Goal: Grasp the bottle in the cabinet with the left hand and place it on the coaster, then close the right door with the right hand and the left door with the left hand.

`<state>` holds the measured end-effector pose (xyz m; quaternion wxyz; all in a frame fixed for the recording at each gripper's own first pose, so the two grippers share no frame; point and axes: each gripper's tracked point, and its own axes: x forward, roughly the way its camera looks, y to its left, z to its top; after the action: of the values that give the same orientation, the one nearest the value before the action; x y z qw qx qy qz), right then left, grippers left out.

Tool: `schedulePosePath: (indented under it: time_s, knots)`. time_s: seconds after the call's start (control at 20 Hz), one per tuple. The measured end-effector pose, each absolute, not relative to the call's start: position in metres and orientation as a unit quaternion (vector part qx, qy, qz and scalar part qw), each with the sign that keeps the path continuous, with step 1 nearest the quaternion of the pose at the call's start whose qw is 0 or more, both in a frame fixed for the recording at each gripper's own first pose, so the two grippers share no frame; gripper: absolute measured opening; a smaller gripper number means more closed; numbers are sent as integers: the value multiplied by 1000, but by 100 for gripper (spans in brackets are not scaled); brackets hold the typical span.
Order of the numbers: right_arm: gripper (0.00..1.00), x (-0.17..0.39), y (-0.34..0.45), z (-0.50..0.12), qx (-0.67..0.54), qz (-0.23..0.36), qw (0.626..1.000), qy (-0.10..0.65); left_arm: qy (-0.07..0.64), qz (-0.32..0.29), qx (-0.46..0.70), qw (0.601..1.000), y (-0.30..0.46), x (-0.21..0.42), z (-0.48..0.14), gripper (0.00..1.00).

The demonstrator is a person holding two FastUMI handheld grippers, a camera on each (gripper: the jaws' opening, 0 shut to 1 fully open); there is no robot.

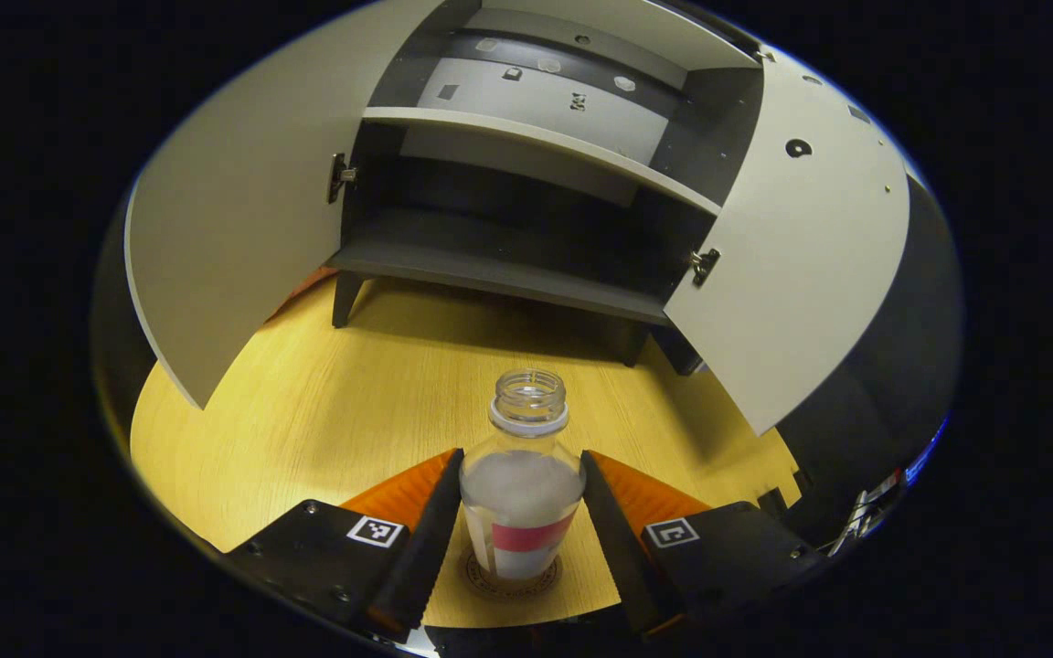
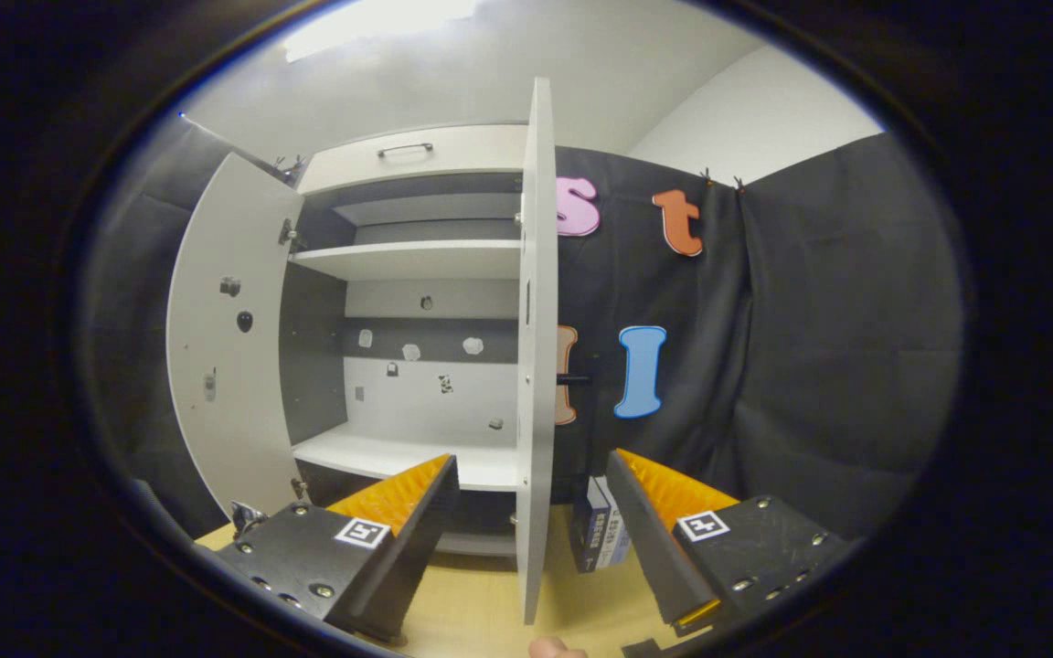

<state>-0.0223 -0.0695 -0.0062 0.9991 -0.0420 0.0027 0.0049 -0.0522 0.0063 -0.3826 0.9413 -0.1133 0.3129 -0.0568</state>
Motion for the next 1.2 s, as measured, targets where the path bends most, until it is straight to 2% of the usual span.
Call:
schedulePosePath:
  time_s: [0.35, 1.05, 1.2]
  knots:
    - [99, -21, -82, -10, -48, -2, 999, 5, 306, -45, -99, 946, 4, -61, -392, 81]
    - [99, -16, -82, -14, -44, 15, 999, 11, 318, -68, -38, 945, 5, -68, -394, 83]
    - [99, -16, -80, -14, -48, 18, 999, 11, 321, -58, -24, 945, 5, -71, -396, 88]
